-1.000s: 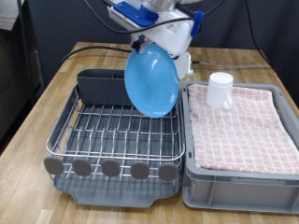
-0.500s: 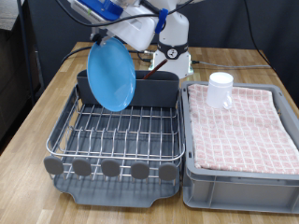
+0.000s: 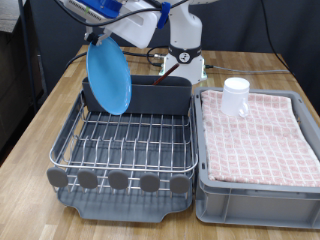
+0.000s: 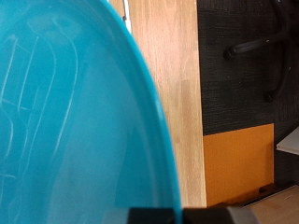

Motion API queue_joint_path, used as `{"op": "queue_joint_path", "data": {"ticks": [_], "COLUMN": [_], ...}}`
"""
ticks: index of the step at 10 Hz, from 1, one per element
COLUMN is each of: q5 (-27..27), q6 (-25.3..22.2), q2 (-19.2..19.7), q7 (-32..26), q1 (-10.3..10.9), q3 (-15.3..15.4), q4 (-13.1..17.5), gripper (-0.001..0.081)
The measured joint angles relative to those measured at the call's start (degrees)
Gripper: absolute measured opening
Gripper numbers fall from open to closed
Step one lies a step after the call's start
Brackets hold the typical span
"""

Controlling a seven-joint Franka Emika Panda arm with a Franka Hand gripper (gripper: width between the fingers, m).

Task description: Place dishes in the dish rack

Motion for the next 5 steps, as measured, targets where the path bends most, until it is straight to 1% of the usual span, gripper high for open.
{"op": "queue_joint_path", "data": {"ticks": [3,5], "q5": [-5.7,-7.7], "q6": [1.3,1.5], "q2": [0.0,0.0], "q7": [0.0,-0.2], "q1": [0.2,0.2], "q3": [1.0,2.0], "q4": [-0.1,0.0], "gripper": [0.0017,0.0016]}}
